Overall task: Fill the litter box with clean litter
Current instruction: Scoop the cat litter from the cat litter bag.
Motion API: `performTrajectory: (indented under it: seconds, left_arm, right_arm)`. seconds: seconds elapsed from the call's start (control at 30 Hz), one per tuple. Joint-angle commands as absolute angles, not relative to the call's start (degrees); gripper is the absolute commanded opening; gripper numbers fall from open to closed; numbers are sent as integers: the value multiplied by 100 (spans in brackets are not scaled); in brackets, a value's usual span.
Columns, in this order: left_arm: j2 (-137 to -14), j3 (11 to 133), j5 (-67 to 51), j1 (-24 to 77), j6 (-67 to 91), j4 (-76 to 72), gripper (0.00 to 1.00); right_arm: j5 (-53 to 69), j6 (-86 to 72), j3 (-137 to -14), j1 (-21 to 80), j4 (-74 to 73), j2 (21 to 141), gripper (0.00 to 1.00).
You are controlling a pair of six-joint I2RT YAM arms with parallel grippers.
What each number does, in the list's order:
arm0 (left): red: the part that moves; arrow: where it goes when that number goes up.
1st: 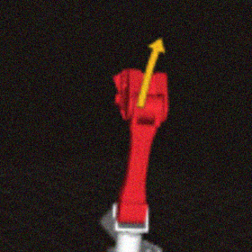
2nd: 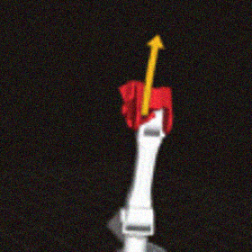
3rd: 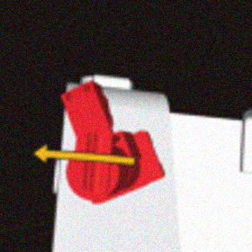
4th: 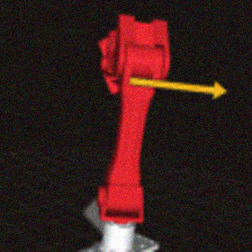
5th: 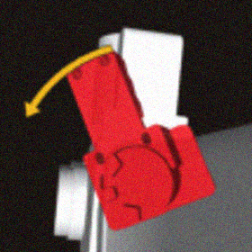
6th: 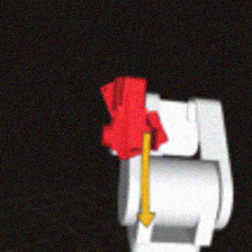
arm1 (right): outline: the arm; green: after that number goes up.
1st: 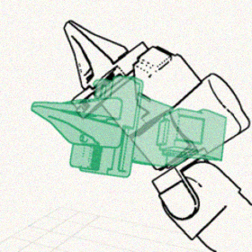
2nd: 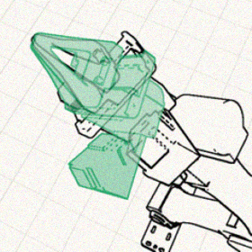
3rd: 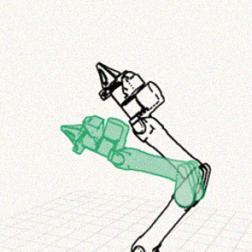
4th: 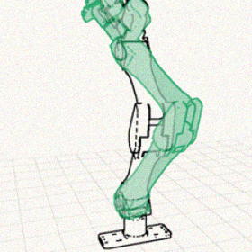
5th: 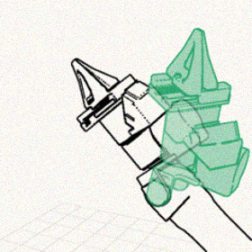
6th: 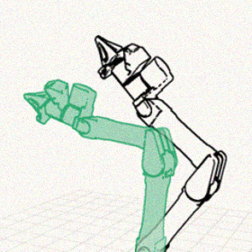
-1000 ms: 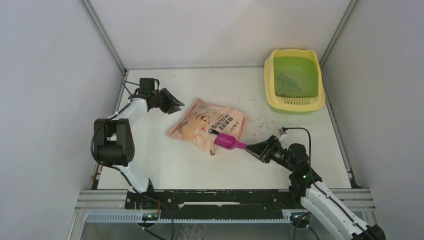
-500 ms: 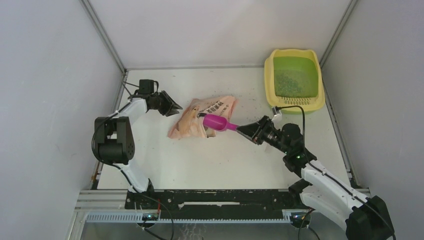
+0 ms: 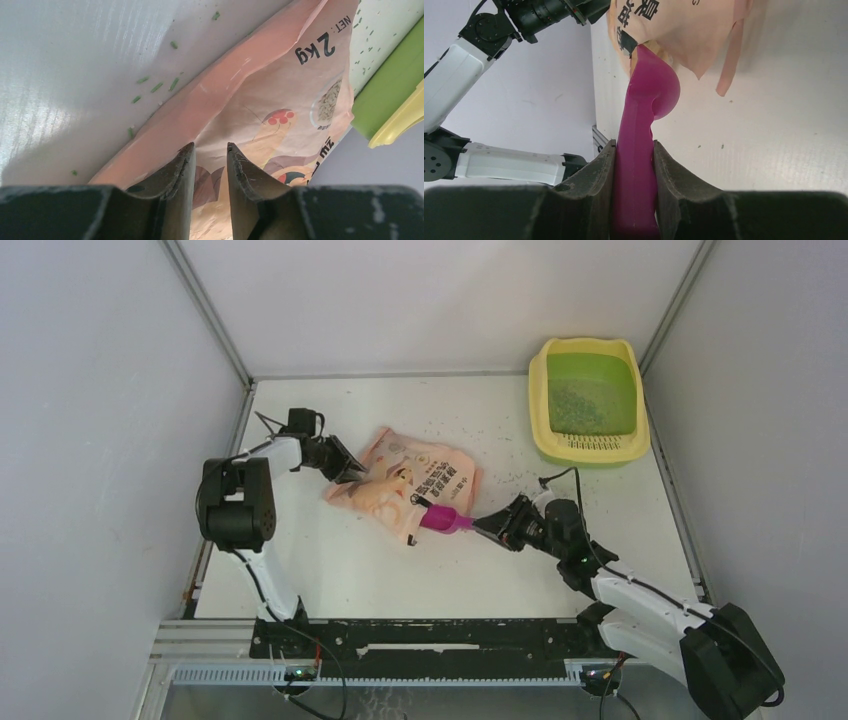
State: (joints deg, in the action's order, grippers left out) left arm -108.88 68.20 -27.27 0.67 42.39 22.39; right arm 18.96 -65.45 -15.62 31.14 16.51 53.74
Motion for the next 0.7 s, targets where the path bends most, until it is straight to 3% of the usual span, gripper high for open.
performTrajectory:
  seconds: [0.0,0.43,0.67]
  left_arm:
    - [-10849,7126,-2750,30,4052,2259,34]
    - [-10729,8037,-2734,26,3995,2777,34]
    - [-11295,8934,-2226,18,4008,3085,34]
  right_arm:
    - [1732,-6529,-1446,3043,2499,5411,0]
    - [1304,-6767,-751,3408,5778,7253,0]
    - [1380,-6811,-902,3506,6305,7797,0]
